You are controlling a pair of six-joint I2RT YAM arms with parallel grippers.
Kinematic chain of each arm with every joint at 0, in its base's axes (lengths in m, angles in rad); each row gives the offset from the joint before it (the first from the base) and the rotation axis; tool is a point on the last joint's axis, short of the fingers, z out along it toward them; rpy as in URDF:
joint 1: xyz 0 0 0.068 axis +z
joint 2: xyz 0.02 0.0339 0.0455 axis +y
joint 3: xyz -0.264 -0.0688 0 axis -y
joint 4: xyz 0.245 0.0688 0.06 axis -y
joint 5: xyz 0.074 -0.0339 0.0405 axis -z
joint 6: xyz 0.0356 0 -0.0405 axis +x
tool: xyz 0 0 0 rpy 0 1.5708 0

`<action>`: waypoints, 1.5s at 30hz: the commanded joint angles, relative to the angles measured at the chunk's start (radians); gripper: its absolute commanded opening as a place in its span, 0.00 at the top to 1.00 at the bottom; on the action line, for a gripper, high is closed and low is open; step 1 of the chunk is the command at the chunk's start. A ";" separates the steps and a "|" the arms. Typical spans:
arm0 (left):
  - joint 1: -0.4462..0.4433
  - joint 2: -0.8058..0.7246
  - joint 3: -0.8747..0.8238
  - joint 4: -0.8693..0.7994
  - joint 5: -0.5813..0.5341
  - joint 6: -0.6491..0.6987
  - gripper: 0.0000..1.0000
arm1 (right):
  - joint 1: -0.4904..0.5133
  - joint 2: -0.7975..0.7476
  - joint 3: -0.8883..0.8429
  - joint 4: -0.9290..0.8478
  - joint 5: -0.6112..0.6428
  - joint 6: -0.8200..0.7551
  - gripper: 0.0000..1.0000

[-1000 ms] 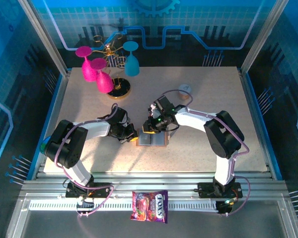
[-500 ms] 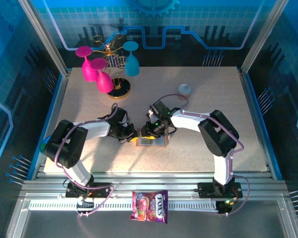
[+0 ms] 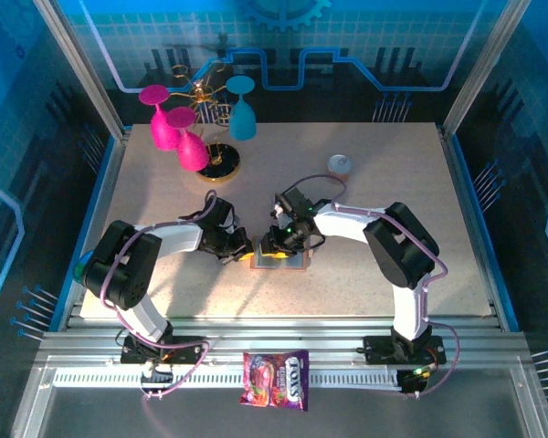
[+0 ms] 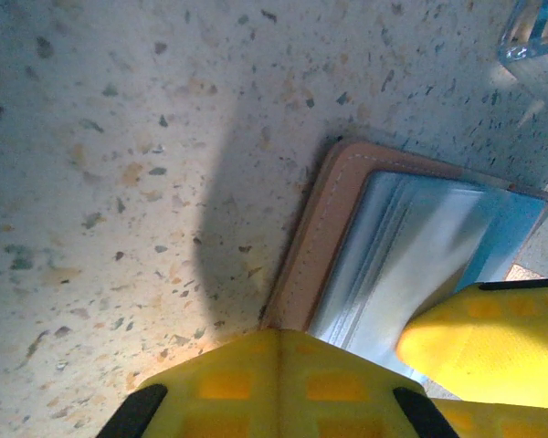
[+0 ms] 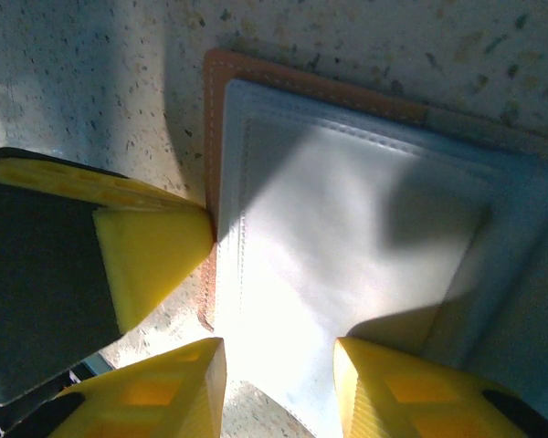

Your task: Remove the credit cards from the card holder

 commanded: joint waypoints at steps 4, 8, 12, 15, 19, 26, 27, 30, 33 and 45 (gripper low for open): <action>-0.006 0.022 -0.007 -0.047 -0.014 0.015 0.94 | -0.014 -0.045 -0.048 0.006 0.010 0.020 0.62; -0.006 0.022 -0.002 -0.054 -0.016 0.018 0.94 | -0.021 -0.062 -0.072 0.032 0.006 0.030 0.62; -0.006 0.020 0.004 -0.060 -0.017 0.019 0.93 | -0.034 -0.078 -0.110 0.093 -0.016 0.056 0.62; -0.006 0.013 0.013 -0.068 -0.015 0.016 0.93 | -0.047 -0.081 -0.140 0.145 -0.038 0.078 0.62; -0.005 -0.024 0.033 -0.087 -0.017 0.005 0.90 | -0.061 -0.084 -0.182 0.226 -0.074 0.115 0.63; -0.015 -0.079 0.065 -0.076 0.019 -0.041 0.85 | -0.082 -0.082 -0.244 0.352 -0.126 0.176 0.63; -0.017 -0.081 0.067 -0.062 0.032 -0.054 0.84 | -0.085 -0.080 -0.247 0.361 -0.134 0.180 0.64; -0.029 -0.071 0.080 -0.038 0.056 -0.078 0.82 | -0.090 -0.080 -0.263 0.393 -0.147 0.193 0.64; -0.045 -0.046 0.091 -0.022 0.066 -0.095 0.80 | -0.096 -0.076 -0.285 0.440 -0.164 0.216 0.64; -0.062 0.029 0.091 0.006 0.048 -0.101 0.74 | -0.116 -0.060 -0.320 0.557 -0.213 0.278 0.66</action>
